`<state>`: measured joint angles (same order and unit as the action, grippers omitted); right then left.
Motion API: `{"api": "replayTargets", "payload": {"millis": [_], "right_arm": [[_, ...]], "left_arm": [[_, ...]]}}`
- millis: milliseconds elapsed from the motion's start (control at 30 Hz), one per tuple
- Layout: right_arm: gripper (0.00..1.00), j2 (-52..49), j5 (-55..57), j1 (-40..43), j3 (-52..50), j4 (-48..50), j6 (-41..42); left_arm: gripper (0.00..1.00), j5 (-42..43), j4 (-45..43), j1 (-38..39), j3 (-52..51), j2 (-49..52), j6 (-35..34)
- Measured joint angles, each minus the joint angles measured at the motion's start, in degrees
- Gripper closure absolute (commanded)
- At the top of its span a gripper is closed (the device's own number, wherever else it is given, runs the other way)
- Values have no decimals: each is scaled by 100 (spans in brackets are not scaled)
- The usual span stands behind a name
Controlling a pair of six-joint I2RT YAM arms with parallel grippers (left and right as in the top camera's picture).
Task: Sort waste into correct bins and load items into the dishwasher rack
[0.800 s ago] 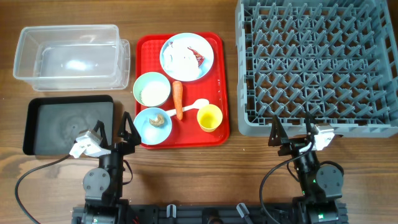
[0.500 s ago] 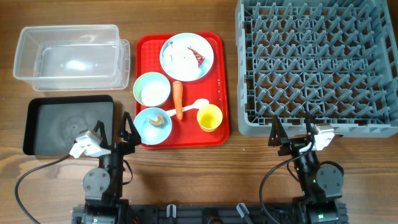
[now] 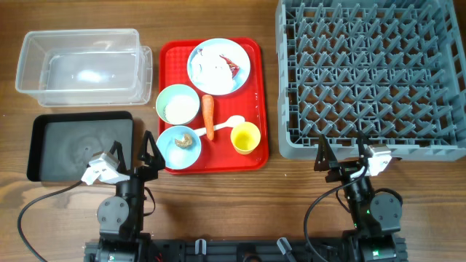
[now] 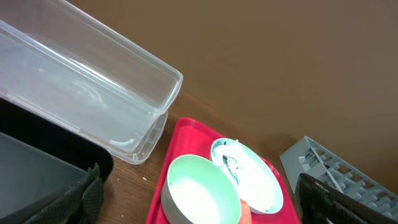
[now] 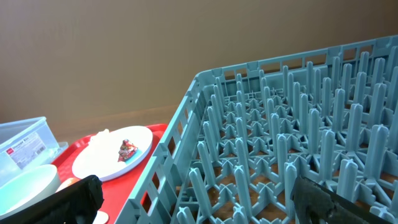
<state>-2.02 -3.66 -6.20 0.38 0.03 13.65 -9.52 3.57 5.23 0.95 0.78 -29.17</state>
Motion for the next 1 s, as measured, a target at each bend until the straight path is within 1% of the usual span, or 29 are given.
{"api": "replayTargets", "payload": {"millis": [367, 467, 600, 700, 733, 767, 833, 867, 933, 967, 1000], "right_arm": [[0, 0, -2, 2, 0, 0, 2], [0, 0, -68, 2, -2, 372, 0], [0, -2, -428, 2, 72, 468, -26], [0, -39, -940, 0, 557, 474, -529], [0, -116, -1047, 2, 813, 470, -695], [0, -398, -1237, 2, 1303, 372, -927], [0, -844, -1484, -2, 1897, 205, -1167], [0, -1274, -1716, -4, 2365, 46, -1314], [0, -2109, -2041, -13, 3237, -542, -1480], [0, -2352, -2133, -13, 3495, -798, -1510], [0, -2837, -2251, -13, 4030, -1294, -1543]], "left_arm": [[0, 0, -4, 0, 0, 0, 0], [0, 11, -140, 0, -11, 2, 0], [0, 382, -929, 0, -35, 0, 81], [0, 828, -748, 0, 131, 52, 192], [0, 977, -564, 0, 369, 192, 201], [0, 1113, -452, 0, 570, 306, 238], [0, 1233, 87, 0, 1449, 907, 476], [0, 1270, 369, 0, 1923, 1329, 645], [0, 1329, 1167, 0, 3250, 2586, 990], [0, 1338, 1283, 0, 3504, 2837, 1060], [0, 1355, 1945, -2, 4118, 3414, 1134]]}}
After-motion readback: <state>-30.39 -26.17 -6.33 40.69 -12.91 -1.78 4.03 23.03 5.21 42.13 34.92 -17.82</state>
